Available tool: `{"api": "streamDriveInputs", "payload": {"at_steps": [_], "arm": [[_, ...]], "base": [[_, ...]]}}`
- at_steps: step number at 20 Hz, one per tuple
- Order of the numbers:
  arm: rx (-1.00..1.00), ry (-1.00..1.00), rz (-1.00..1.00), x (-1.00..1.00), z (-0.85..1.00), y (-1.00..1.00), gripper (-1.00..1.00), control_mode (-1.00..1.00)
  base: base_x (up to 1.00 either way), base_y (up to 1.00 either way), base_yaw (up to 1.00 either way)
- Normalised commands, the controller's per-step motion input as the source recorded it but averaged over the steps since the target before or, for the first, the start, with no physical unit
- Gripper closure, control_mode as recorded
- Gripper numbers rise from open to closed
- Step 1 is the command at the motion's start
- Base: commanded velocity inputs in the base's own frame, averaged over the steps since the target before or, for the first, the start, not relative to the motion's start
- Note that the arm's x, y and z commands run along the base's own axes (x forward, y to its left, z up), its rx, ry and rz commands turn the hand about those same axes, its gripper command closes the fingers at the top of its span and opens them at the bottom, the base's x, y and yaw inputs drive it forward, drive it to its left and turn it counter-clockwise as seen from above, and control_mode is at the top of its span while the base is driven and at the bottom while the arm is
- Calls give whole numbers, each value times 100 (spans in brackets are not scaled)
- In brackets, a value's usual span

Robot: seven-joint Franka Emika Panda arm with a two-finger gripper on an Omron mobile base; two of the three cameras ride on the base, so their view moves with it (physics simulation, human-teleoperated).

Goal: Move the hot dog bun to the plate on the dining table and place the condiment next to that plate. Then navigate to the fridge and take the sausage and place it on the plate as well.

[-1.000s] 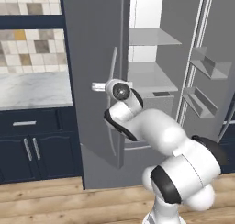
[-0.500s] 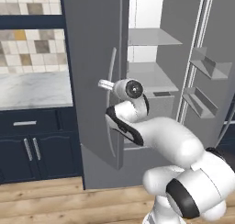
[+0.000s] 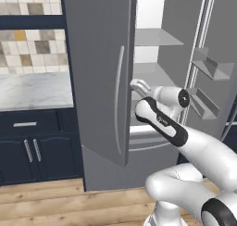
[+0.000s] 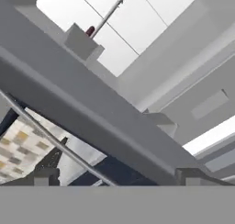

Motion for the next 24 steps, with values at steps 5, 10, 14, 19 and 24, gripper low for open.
{"api": "streamDriveInputs", "payload": {"at_steps": [5,10,14,19,24], "arm": [[25,10,6,39,20,-38,-100,-100],[21,16,9,47,31,-38,-100,-100],[21,17,14,51,14,-14,-100,-100],[18,11,17,55,2,0,-100,-100],[10,5,20,25,0,14,-100,-100]], "base": [[0,0,0],[0,0,0],[0,0,0],[0,0,0],[0,0,0]]}}
